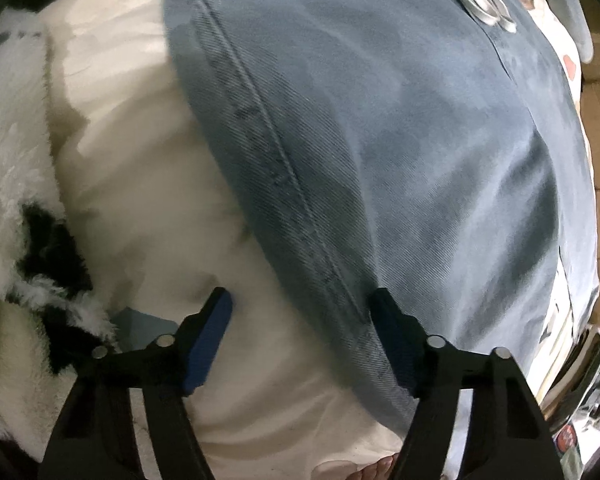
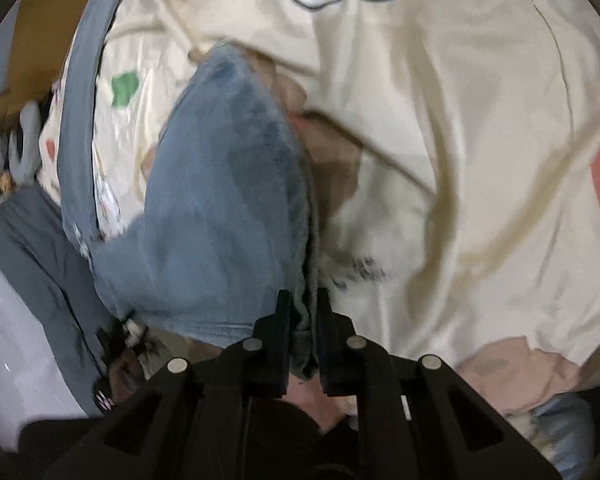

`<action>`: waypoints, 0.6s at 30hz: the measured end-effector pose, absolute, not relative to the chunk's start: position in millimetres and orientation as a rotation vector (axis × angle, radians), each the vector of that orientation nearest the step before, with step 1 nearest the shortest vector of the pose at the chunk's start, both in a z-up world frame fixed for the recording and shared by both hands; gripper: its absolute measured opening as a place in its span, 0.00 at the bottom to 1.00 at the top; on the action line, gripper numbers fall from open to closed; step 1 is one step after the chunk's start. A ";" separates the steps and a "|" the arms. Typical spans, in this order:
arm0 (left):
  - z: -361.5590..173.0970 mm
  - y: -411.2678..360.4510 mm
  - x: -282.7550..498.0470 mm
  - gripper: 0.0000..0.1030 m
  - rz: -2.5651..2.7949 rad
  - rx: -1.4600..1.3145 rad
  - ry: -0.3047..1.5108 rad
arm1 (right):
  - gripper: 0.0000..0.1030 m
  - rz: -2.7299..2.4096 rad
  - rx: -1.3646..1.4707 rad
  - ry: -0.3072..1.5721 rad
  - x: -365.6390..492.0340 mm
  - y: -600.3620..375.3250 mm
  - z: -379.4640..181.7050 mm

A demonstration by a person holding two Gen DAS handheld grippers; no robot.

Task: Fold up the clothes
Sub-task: 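Pinch the pants side seam with the left gripper while the right gripper holds the cuff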

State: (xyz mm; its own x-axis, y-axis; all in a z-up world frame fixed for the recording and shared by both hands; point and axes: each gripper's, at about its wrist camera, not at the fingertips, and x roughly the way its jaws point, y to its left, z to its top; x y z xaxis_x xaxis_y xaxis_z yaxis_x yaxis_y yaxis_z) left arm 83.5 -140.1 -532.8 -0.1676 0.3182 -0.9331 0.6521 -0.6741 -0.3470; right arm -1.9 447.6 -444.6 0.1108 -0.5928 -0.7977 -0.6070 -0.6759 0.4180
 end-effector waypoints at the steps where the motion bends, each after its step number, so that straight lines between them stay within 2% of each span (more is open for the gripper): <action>1: -533.6 -141.1 84.9 0.54 -1.922 1.836 1.133 | 0.09 1.666 -2.350 1.239 2.2 445.1 -443.4; 6: -534.5 -144.0 89.7 0.22 -1.906 1.788 1.230 | 0.09 1.652 -2.403 1.183 18.6 431.3 -445.3; 9: -531.2 -142.5 89.0 0.13 -1.918 1.780 1.226 | 0.09 1.642 -2.436 1.145 25.8 422.2 -445.9; 12: -527.4 -142.5 90.3 0.07 -1.926 1.764 1.231 | 0.09 1.640 -2.485 1.086 34.1 414.4 -449.5; 18: -531.3 -137.4 94.7 0.06 -1.944 1.773 1.168 | 0.08 1.655 -2.561 0.931 47.2 401.6 -459.4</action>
State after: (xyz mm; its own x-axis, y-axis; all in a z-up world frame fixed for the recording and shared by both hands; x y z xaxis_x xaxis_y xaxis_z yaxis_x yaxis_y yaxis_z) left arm 94.7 -137.4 -531.3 -0.2202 0.3158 -0.9229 0.6666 -0.6420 -0.3787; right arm 47.2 401.6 -459.4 0.2908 -0.4928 -0.8202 -0.4448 -0.8285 0.3401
